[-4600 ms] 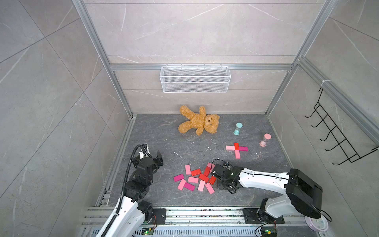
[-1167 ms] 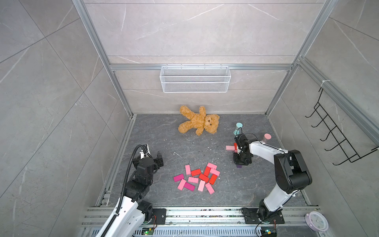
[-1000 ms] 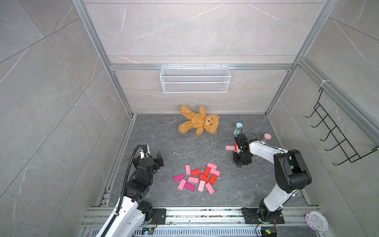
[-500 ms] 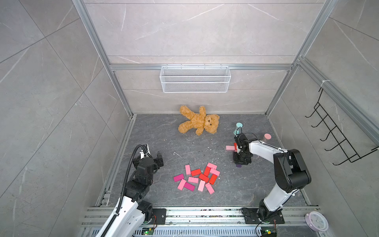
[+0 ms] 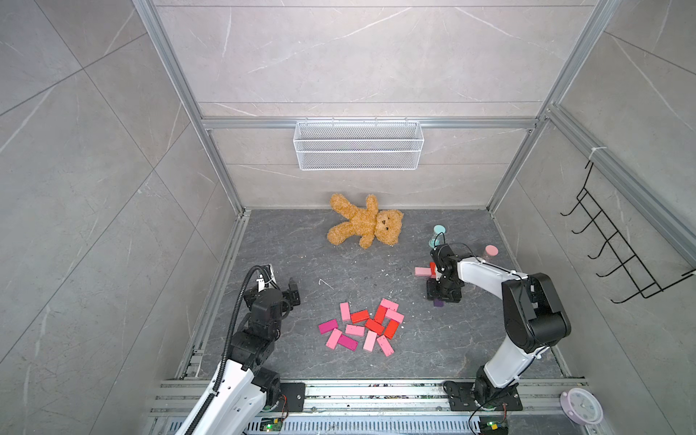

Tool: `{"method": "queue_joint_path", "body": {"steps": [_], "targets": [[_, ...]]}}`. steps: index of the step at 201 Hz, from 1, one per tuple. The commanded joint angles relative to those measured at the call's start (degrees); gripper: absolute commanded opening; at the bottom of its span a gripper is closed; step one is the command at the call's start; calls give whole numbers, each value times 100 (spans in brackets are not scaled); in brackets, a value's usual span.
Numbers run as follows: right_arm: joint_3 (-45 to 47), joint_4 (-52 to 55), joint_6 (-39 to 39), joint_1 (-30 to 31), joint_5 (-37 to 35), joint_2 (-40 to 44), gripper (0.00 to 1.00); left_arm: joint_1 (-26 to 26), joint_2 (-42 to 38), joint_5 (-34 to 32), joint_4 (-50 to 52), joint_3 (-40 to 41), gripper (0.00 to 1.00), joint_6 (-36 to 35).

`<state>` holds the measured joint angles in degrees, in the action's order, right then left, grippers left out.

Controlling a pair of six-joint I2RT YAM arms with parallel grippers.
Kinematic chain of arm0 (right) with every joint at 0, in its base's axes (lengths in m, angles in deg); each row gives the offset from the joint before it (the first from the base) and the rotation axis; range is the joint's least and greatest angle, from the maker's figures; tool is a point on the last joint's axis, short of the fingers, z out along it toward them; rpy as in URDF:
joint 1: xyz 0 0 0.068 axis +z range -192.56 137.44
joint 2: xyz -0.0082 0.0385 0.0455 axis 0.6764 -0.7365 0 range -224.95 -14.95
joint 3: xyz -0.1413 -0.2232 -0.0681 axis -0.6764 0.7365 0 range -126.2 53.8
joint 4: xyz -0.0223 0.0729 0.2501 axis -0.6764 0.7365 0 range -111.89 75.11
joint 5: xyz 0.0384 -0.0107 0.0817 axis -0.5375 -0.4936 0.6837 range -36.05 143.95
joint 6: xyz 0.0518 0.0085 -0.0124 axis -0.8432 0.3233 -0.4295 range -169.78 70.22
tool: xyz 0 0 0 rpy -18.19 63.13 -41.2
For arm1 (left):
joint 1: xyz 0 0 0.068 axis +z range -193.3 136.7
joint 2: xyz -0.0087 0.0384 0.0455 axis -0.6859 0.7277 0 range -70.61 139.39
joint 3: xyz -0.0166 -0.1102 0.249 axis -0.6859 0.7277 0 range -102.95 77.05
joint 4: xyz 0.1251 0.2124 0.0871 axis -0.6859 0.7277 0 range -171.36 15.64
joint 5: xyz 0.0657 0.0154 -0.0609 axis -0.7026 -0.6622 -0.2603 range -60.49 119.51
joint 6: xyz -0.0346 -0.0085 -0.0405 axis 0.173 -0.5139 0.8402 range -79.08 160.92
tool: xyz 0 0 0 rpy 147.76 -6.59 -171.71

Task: Assemble the letter t with building blocks
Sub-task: Assemble the building block at the center of the board, then pick up the building block from the center of the board.

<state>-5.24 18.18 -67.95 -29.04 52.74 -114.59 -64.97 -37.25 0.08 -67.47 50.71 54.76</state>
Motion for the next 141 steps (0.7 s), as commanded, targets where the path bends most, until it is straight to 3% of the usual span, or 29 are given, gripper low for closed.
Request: {"method": "queue_joint_path", "body": {"steps": [1, 22, 74, 107, 141], "targets": [[-20, 31, 139, -5, 129, 277, 71, -34, -5, 6, -99, -179, 99, -54], [-76, 43, 314, -11, 186, 611, 75, -30, -19, 6, -97, -190, 100, -53], [-232, 215, 487, 203, 613, 1304, 76, -30, -19, -36, -33, -211, 100, -23], [-123, 173, -17, 680, 611, 1597, 74, -35, 4, -54, -10, -228, 100, -9], [174, 118, -182, 1561, 374, 1749, 70, -31, -5, -89, 61, -247, 100, 38]]}}
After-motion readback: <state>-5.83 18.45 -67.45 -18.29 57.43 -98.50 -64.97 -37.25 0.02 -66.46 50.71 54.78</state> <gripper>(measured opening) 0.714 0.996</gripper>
